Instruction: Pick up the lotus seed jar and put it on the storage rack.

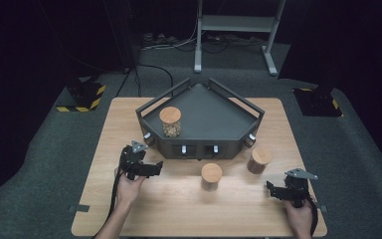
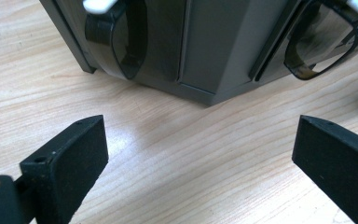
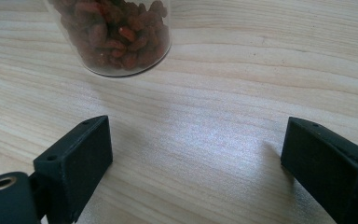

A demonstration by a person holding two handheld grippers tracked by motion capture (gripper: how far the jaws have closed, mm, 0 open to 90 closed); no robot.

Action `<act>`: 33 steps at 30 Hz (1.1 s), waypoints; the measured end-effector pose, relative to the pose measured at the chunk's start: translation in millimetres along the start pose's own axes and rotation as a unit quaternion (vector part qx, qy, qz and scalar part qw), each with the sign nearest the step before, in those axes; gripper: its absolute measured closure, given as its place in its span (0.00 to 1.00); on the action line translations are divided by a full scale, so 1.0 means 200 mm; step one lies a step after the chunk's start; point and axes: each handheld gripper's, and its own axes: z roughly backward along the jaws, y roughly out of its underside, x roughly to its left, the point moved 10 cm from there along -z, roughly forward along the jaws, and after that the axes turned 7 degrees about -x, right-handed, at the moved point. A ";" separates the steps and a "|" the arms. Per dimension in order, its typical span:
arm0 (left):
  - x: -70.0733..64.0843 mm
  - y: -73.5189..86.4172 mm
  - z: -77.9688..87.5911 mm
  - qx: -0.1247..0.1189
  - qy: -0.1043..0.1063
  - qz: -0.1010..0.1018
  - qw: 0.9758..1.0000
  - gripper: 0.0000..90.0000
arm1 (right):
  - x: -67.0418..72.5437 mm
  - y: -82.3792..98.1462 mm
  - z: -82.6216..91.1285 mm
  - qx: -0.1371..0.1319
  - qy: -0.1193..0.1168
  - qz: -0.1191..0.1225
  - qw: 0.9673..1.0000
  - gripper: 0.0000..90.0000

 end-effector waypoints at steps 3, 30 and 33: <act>0.00 0.02 -0.01 0.005 0.000 -0.001 1.000 0.04 | 0.00 0.00 0.00 0.000 0.000 0.000 1.000 0.09; -0.05 0.18 -0.18 0.025 0.000 -0.001 1.000 0.04 | 0.00 0.00 0.00 0.000 0.000 0.000 1.000 0.09; -0.05 0.22 -0.22 0.034 -0.006 -0.006 0.999 0.04 | 0.00 0.00 0.00 0.000 0.000 0.000 1.000 0.09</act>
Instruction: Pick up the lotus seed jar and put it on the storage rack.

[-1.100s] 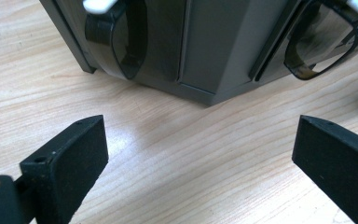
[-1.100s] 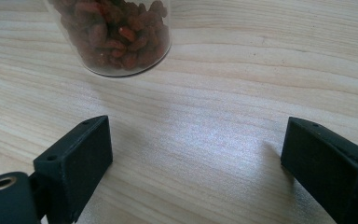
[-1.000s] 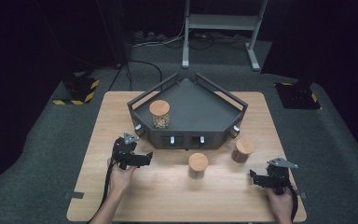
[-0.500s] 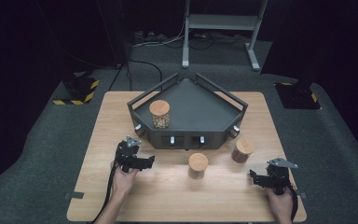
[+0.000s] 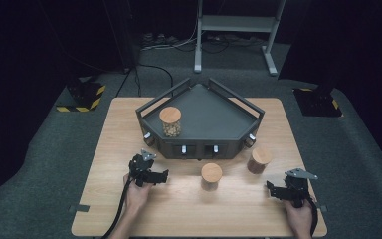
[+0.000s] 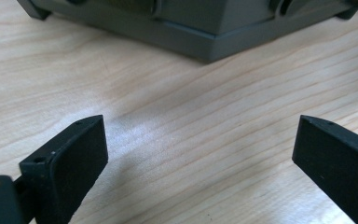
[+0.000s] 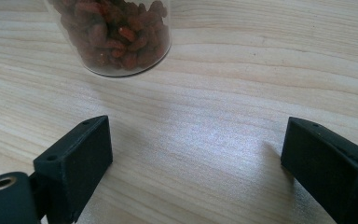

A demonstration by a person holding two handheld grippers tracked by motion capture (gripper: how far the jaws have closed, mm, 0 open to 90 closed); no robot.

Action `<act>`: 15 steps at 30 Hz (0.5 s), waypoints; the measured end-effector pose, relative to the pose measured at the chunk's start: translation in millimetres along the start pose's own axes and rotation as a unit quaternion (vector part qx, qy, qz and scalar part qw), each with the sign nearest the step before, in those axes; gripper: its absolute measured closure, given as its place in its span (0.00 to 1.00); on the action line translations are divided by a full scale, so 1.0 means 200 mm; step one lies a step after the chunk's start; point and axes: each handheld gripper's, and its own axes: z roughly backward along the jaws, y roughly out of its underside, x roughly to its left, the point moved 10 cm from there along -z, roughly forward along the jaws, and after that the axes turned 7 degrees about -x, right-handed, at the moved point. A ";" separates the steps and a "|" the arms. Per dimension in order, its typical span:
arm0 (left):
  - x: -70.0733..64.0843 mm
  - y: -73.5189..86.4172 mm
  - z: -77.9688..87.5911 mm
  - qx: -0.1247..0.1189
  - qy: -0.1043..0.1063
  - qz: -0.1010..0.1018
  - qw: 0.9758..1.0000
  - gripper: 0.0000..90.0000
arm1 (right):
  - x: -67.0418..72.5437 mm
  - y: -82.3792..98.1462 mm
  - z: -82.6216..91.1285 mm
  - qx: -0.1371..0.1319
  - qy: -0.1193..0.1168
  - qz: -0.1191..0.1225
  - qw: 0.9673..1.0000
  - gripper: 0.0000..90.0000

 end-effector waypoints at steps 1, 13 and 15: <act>0.00 0.00 -0.01 0.001 -0.002 0.000 1.000 0.04 | 0.00 0.00 0.00 0.000 0.000 0.000 1.000 0.09; 0.00 0.02 -0.05 -0.008 -0.012 -0.008 1.000 0.03 | 0.00 0.00 0.00 0.000 0.000 0.000 1.000 0.09; 0.00 0.03 -0.05 -0.014 -0.013 -0.008 1.000 0.03 | 0.00 0.00 0.00 0.000 0.000 0.000 1.000 0.09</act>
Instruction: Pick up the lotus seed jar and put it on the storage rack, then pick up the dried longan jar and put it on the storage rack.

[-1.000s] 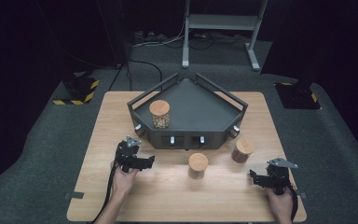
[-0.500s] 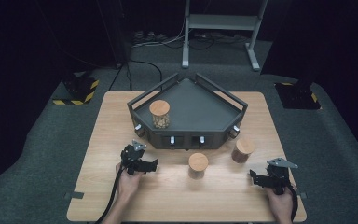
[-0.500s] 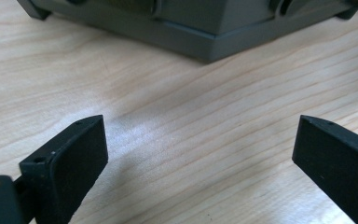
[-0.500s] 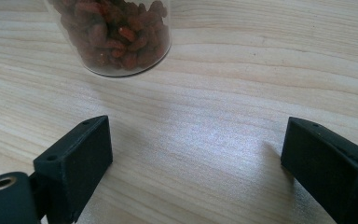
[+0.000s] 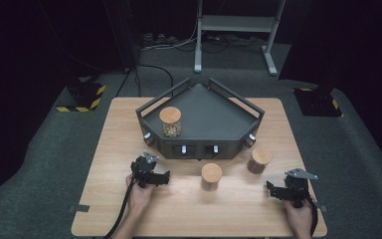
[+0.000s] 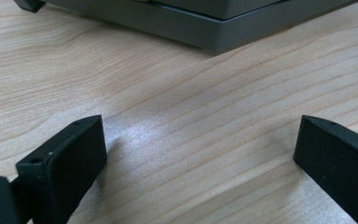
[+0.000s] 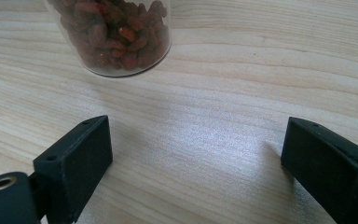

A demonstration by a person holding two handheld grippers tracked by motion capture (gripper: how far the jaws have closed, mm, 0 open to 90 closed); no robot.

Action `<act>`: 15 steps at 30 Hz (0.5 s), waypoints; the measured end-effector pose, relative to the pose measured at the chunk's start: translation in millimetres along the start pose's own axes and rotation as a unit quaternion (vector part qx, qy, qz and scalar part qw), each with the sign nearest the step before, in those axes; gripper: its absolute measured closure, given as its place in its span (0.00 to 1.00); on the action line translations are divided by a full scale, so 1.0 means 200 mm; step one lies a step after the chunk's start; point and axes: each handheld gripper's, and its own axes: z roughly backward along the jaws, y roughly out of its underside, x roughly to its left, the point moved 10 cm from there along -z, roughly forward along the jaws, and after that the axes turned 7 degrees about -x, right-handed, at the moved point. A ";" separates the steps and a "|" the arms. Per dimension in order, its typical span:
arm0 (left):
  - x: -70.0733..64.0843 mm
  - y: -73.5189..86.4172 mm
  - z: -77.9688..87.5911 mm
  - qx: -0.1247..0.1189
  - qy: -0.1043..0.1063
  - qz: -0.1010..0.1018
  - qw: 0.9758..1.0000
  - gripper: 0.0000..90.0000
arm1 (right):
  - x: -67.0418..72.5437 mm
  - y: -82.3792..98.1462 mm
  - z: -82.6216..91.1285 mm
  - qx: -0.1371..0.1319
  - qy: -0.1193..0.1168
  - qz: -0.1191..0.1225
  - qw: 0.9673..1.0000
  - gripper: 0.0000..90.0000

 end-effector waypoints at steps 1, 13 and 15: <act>0.00 0.00 0.00 -0.004 0.000 0.000 1.000 0.03 | 0.00 0.00 0.00 0.000 0.000 0.000 1.000 0.09; 0.00 0.01 0.00 -0.017 0.000 0.002 1.000 0.03 | 0.00 0.00 0.00 0.000 0.000 0.000 1.000 0.09; 0.00 0.01 0.00 -0.017 0.000 0.002 1.000 0.02 | 0.00 0.00 0.00 0.000 0.000 0.000 1.000 0.09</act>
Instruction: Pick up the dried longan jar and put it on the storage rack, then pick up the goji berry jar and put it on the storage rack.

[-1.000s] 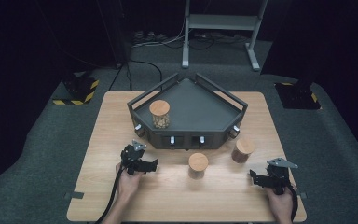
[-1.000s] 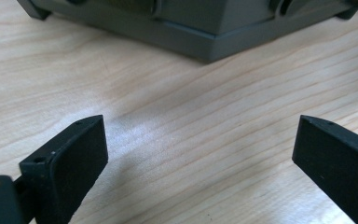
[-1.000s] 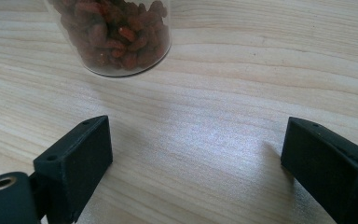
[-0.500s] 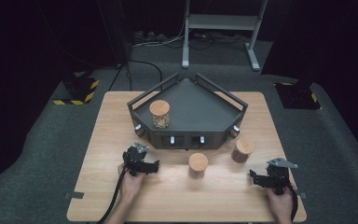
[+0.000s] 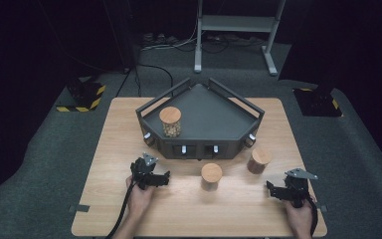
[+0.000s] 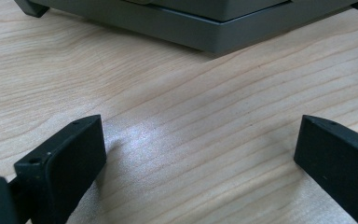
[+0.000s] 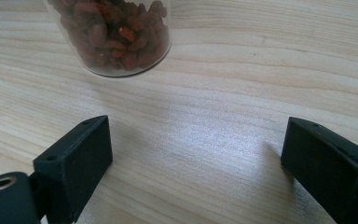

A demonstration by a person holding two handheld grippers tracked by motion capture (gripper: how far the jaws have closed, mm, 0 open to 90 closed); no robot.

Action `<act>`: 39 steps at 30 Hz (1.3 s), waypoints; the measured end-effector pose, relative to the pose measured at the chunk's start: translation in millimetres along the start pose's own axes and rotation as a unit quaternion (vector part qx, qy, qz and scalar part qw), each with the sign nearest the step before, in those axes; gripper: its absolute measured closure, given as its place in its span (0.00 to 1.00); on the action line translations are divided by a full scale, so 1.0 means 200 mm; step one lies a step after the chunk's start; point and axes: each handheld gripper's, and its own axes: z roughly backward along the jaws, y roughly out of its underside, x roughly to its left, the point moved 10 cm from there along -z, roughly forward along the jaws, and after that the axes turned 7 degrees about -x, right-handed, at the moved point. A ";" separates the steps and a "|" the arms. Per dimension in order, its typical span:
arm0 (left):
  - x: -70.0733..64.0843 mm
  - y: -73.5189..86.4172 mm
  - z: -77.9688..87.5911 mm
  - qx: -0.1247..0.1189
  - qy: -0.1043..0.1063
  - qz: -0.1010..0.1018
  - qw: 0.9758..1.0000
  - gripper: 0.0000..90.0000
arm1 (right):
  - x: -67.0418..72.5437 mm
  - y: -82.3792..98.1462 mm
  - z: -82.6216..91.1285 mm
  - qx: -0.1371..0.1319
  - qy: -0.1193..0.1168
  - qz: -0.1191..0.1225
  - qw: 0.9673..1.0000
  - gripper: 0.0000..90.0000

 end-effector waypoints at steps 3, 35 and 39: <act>0.00 0.00 0.00 0.000 0.000 0.000 1.000 0.02 | 0.00 0.00 0.00 0.000 0.000 0.000 1.000 0.09; 0.00 0.00 0.00 0.002 -0.002 0.002 1.000 0.02 | 0.32 -0.09 0.11 -0.014 -0.108 0.024 0.994 0.04; 0.00 0.00 0.00 0.002 -0.002 0.002 1.000 0.02 | 0.36 -0.10 0.11 -0.019 -0.117 0.028 0.993 0.04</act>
